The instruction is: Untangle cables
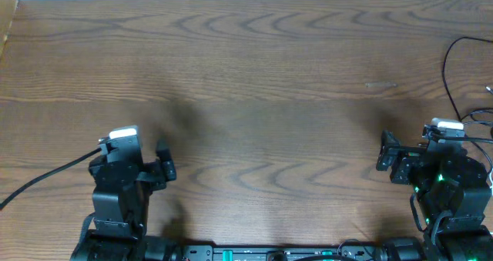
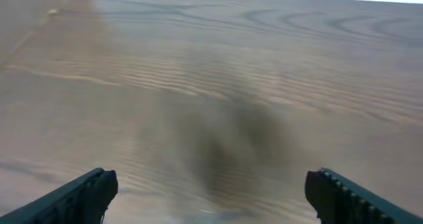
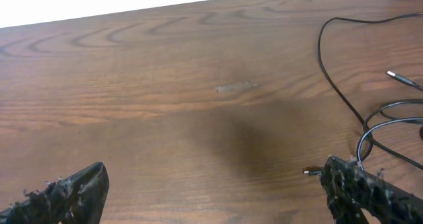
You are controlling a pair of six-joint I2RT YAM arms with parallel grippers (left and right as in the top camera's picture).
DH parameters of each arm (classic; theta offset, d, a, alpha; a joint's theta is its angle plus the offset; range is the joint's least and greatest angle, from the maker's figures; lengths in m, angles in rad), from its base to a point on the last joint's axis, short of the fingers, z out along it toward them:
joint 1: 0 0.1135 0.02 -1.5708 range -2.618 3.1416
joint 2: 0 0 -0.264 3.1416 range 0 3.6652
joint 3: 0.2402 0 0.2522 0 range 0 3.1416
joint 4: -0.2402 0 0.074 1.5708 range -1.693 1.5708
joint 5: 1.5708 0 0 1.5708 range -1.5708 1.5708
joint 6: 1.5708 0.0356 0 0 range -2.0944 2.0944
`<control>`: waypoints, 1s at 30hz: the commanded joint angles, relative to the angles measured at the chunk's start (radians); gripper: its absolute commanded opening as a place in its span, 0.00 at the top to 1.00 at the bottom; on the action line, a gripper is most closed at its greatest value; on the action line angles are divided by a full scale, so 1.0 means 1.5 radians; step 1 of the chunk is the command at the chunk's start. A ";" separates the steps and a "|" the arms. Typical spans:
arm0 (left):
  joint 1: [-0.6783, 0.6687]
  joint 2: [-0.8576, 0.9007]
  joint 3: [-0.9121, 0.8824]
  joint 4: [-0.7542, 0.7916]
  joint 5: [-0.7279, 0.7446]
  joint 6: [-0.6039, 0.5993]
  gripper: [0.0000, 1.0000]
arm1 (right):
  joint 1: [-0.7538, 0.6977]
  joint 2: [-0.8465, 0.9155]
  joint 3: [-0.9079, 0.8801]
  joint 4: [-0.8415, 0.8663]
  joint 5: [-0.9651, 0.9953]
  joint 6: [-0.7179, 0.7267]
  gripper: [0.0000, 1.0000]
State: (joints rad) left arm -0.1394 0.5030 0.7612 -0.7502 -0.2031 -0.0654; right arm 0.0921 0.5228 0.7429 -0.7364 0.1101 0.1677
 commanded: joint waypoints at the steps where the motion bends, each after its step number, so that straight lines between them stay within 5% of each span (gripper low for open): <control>1: -0.002 -0.001 -0.005 0.015 0.127 0.024 0.03 | 0.005 0.001 -0.004 0.000 0.010 0.005 0.01; 30: -0.002 -0.001 -0.005 0.032 0.190 0.024 0.00 | 0.005 0.001 -0.004 -0.036 0.008 0.007 0.01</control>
State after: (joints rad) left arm -0.1394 0.5030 0.7612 -0.6998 0.0738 -0.0467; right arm 0.0921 0.5228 0.7429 -0.7753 0.1101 0.1688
